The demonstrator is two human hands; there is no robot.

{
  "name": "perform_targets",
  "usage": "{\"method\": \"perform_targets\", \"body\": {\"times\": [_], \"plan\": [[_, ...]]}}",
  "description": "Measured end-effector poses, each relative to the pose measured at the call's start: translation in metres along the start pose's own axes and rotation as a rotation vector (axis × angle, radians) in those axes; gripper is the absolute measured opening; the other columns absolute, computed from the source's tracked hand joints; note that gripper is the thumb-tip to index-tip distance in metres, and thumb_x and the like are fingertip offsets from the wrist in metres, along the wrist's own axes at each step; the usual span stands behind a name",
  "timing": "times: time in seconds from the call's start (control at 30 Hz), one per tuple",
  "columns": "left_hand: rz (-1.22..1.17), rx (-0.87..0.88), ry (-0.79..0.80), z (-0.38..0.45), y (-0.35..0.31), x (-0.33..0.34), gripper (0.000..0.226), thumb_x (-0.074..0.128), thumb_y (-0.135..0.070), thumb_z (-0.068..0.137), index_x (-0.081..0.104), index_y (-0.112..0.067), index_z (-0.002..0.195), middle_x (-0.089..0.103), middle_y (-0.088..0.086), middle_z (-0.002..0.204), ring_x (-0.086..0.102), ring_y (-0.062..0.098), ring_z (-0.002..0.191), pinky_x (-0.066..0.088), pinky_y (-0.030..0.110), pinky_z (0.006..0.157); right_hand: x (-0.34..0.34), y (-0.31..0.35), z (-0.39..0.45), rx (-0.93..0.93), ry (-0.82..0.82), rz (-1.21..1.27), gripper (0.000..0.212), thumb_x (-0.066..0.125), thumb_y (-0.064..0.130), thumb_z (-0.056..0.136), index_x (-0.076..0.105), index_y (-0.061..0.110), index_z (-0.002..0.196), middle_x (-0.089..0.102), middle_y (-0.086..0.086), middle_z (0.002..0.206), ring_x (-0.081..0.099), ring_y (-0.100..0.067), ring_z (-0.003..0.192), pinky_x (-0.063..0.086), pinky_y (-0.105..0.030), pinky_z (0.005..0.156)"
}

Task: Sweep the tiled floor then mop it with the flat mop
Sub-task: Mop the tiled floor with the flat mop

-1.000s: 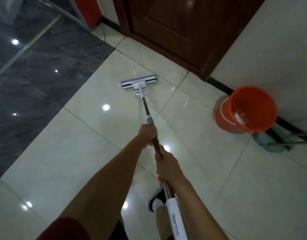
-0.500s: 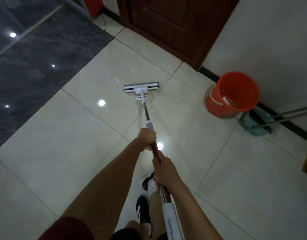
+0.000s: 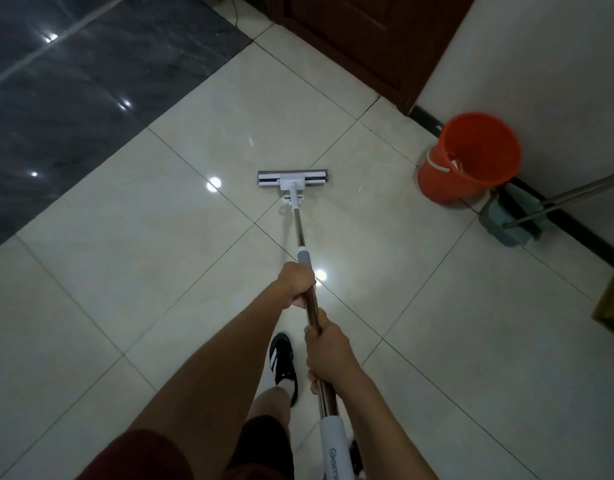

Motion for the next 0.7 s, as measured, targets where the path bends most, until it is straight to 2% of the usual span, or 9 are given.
{"method": "perform_targets", "body": {"times": [0.13, 0.27, 0.4, 0.5, 0.57, 0.7], "plan": [[-0.017, 0.005, -0.005, -0.031, 0.052, 0.024, 0.011, 0.054, 0.003, 0.093, 0.06, 0.004, 0.083, 0.065, 0.021, 0.075, 0.067, 0.036, 0.071, 0.062, 0.054, 0.076, 0.006, -0.046, -0.039, 0.022, 0.037, 0.005, 0.038, 0.038, 0.024, 0.105, 0.041, 0.022, 0.143, 0.057, -0.002, 0.086, 0.058, -0.018, 0.074, 0.057, -0.035, 0.077], [-0.055, 0.013, -0.035, -0.064, 0.119, 0.063, 0.006, 0.053, 0.004, 0.093, 0.057, 0.005, 0.089, 0.064, 0.023, 0.077, 0.068, 0.039, 0.074, 0.06, 0.058, 0.08, 0.006, -0.106, -0.092, 0.041, 0.112, -0.009, 0.038, 0.038, 0.02, 0.104, 0.039, 0.021, 0.142, 0.057, -0.009, 0.096, 0.058, -0.025, 0.082, 0.058, -0.044, 0.086], [-0.086, 0.002, -0.057, -0.104, 0.18, 0.104, 0.007, 0.051, 0.003, 0.094, 0.057, 0.003, 0.09, 0.064, 0.021, 0.076, 0.069, 0.038, 0.075, 0.061, 0.056, 0.079, -0.004, -0.163, -0.151, 0.055, 0.178, -0.019, 0.032, 0.037, 0.018, 0.105, 0.042, 0.019, 0.136, 0.058, -0.011, 0.095, 0.058, -0.023, 0.069, 0.058, -0.04, 0.071], [-0.112, 0.003, -0.054, -0.134, 0.211, 0.131, 0.009, 0.051, 0.002, 0.094, 0.056, 0.001, 0.087, 0.065, 0.019, 0.074, 0.07, 0.037, 0.074, 0.062, 0.052, 0.076, -0.014, -0.195, -0.185, 0.051, 0.199, -0.088, 0.035, 0.039, 0.018, 0.104, 0.041, 0.018, 0.139, 0.057, -0.011, 0.096, 0.058, -0.026, 0.077, 0.058, -0.04, 0.075], [-0.155, 0.004, -0.049, -0.149, 0.227, 0.146, 0.008, 0.052, 0.001, 0.094, 0.057, 0.001, 0.088, 0.065, 0.019, 0.075, 0.07, 0.037, 0.076, 0.062, 0.053, 0.078, -0.023, -0.21, -0.2, 0.06, 0.199, -0.092, 0.036, 0.037, 0.021, 0.104, 0.042, 0.019, 0.139, 0.056, -0.011, 0.095, 0.058, -0.026, 0.075, 0.057, -0.039, 0.072], [-0.223, -0.01, -0.039, -0.173, 0.248, 0.173, 0.013, 0.053, -0.002, 0.097, 0.058, 0.008, 0.103, 0.068, 0.026, 0.087, 0.073, 0.04, 0.083, 0.062, 0.051, 0.079, -0.041, -0.235, -0.224, 0.052, 0.195, -0.139, 0.039, 0.036, 0.02, 0.102, 0.043, 0.019, 0.141, 0.056, -0.009, 0.092, 0.058, -0.022, 0.068, 0.059, -0.037, 0.069]]}}
Point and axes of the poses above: each hand's wrist, its own z-axis towards the middle knuckle, its own x-axis out of the palm, y = z × x, the point moved 4 cm from there along z, towards the middle knuckle
